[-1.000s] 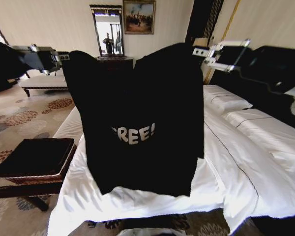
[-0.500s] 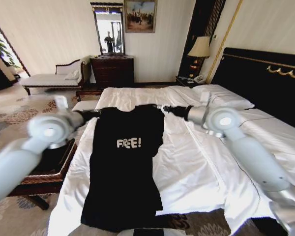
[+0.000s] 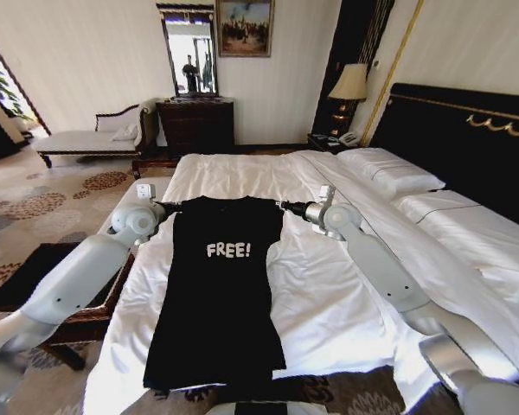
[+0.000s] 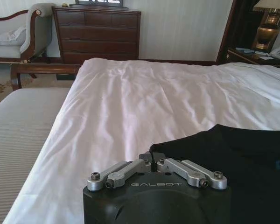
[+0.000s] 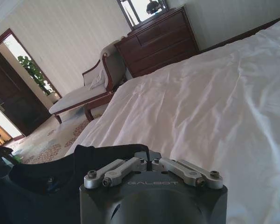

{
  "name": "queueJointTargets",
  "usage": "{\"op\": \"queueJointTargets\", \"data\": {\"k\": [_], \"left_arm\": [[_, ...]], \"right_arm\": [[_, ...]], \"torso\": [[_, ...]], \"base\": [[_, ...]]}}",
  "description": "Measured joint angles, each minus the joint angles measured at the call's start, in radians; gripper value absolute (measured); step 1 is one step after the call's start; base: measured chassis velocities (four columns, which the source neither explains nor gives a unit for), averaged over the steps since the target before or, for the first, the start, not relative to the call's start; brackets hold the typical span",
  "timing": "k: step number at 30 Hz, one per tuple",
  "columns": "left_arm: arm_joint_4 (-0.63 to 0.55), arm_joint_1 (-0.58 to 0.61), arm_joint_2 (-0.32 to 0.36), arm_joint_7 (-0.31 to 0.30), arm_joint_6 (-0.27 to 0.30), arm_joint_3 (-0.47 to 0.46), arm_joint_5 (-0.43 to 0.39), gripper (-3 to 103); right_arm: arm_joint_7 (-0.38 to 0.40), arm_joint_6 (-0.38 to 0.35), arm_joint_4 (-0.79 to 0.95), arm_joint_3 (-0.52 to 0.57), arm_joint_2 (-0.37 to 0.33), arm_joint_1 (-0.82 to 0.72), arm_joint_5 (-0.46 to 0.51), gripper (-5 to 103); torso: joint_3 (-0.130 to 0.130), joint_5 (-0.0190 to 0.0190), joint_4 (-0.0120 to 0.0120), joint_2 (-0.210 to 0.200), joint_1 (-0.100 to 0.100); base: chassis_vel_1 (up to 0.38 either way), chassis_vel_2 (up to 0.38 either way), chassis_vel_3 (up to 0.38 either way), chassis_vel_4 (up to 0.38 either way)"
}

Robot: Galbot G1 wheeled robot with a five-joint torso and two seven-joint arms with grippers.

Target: Fold the clothes on the bed and place them into the basket.

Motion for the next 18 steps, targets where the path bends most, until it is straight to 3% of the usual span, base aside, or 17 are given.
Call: {"op": "queueJointTargets", "data": {"k": [3,4,5,6,7,12,18], "left_arm": [[0.08,-0.062,-0.089,0.0,-0.008,0.055,0.022,0],[0.08,-0.062,-0.089,0.0,-0.008,0.055,0.022,0],[0.135,-0.088,-0.124,0.007,-0.013,0.083,0.045,0],[0.255,-0.127,-0.182,0.025,-0.022,0.115,0.087,0],[0.299,-0.137,-0.199,0.029,-0.025,0.117,0.1,0],[0.379,-0.152,-0.227,0.044,-0.04,0.12,0.137,0],[0.492,-0.169,-0.28,0.06,-0.081,0.112,0.193,0]], "right_arm": [[-0.024,0.028,-0.079,-0.038,0.048,0.043,-0.038,0],[-0.024,0.028,-0.079,-0.038,0.048,0.043,-0.038,0],[-0.036,0.045,-0.128,-0.057,0.087,0.065,-0.067,0],[-0.059,0.078,-0.271,-0.086,0.182,0.119,-0.117,0],[-0.07,0.089,-0.328,-0.097,0.211,0.138,-0.141,0],[-0.1,0.124,-0.456,-0.12,0.272,0.17,-0.215,0],[-0.12,0.153,-0.587,-0.119,0.326,0.186,-0.279,0]], "torso": [[0.0,0.0001,-0.0011,0.0,0.0],[0.0,0.0001,-0.0011,0.0,0.0],[0.0,0.0002,-0.0013,0.0,0.0],[0.0,0.0001,-0.0001,0.0,0.0],[0.0,-0.0003,0.0003,0.0,0.0],[0.0,-0.0003,0.0009,0.0,0.0],[0.0,-0.0001,-0.0004,0.0,0.0]], "base": [[0.0,0.0,0.0,0.0],[0.0,0.0,0.0,0.0],[0.0,0.0,0.0,0.0],[0.0,0.0,0.0,0.0],[0.0,0.0,0.0,0.0],[0.0,0.0,0.0,0.0],[0.0,0.0,0.0,0.0]]}}
